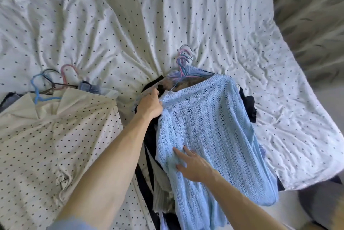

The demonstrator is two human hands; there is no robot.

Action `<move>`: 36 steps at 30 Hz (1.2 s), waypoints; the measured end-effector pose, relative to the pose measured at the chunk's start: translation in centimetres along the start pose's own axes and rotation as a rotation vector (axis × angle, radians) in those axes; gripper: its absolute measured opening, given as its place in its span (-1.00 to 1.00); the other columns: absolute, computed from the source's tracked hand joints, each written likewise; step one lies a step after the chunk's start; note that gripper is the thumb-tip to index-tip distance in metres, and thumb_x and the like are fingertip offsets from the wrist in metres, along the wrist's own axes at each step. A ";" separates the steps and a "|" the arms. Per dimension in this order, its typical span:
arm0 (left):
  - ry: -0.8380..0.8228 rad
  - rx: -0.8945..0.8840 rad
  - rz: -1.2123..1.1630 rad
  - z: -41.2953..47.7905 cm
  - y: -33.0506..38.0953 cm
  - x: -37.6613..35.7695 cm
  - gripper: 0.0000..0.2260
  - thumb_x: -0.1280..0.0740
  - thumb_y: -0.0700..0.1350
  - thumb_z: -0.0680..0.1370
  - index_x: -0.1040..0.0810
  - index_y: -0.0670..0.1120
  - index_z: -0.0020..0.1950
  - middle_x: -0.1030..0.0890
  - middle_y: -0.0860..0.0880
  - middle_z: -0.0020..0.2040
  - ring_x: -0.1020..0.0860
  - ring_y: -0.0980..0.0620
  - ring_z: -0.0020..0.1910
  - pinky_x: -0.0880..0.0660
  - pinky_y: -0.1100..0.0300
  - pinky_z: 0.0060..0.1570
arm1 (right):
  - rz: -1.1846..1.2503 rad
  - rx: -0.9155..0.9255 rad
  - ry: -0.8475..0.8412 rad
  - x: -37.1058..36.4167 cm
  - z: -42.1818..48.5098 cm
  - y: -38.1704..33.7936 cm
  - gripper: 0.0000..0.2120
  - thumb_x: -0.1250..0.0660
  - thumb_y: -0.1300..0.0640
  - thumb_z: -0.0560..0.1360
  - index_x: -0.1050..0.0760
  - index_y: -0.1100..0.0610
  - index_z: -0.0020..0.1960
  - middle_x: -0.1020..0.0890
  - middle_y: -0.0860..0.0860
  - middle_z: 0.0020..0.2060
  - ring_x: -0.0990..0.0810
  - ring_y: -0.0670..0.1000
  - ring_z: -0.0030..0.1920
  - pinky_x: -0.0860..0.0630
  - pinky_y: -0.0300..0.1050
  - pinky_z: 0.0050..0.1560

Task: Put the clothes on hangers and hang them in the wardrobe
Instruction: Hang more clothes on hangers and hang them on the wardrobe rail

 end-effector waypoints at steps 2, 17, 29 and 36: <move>-0.051 -0.005 -0.007 -0.9 0.3 -0.4 -0.64 -0.17 0.05 0.67 -0.41 -0.14 0.35 -0.56 -0.23 0.27 -0.52 -0.22 0.24 -0.43 -0.01 0.14 | 0.012 0.009 -0.008 0.1 -0.5 0.2 -0.39 -0.06 -0.23 0.65 0.19 -0.26 0.58 0.08 -0.02 0.60 0.07 0.18 0.59 0.11 0.27 0.51; 0.055 -0.599 0.027 -21.0 18.6 -1.0 -0.73 -0.14 0.12 0.68 -0.46 -0.02 0.21 -0.67 -0.12 -0.19 -0.62 -0.20 -0.15 -0.47 -0.02 -0.21 | 1.369 -0.034 0.703 8.3 -20.4 11.1 -0.61 -0.18 -0.23 0.59 -0.53 0.02 0.19 -0.70 -0.03 0.05 -0.71 0.07 0.00 -0.57 0.12 0.09; -0.115 -1.036 0.154 -43.7 37.8 -9.3 -0.72 -0.24 0.20 0.60 -0.48 -0.01 0.07 -0.60 -0.09 -0.01 -0.54 -0.12 0.02 -0.47 0.00 0.01 | 1.351 0.054 1.116 4.5 -44.7 25.3 -0.83 -0.34 0.17 0.59 -0.41 0.25 0.05 -0.71 0.08 -0.11 -0.68 0.07 -0.33 -0.56 -0.06 -0.39; -0.201 -1.297 0.085 -51.7 51.5 -13.5 -0.69 -0.35 0.01 0.56 -0.53 -0.01 0.29 -0.51 0.00 0.22 -0.47 0.06 0.22 -0.37 0.20 0.30 | 1.208 0.038 1.186 -4.0 -58.4 35.5 -0.87 -0.32 0.24 0.59 -0.37 0.23 -0.03 -0.71 0.05 -0.13 -0.66 0.13 -0.38 -0.39 -0.15 -0.52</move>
Point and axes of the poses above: each hand's wrist, its own z-axis towards the middle knuckle, its own x-axis out of the back of the hand, y = z × x, the point moved 4 cm from there along z, towards the middle knuckle
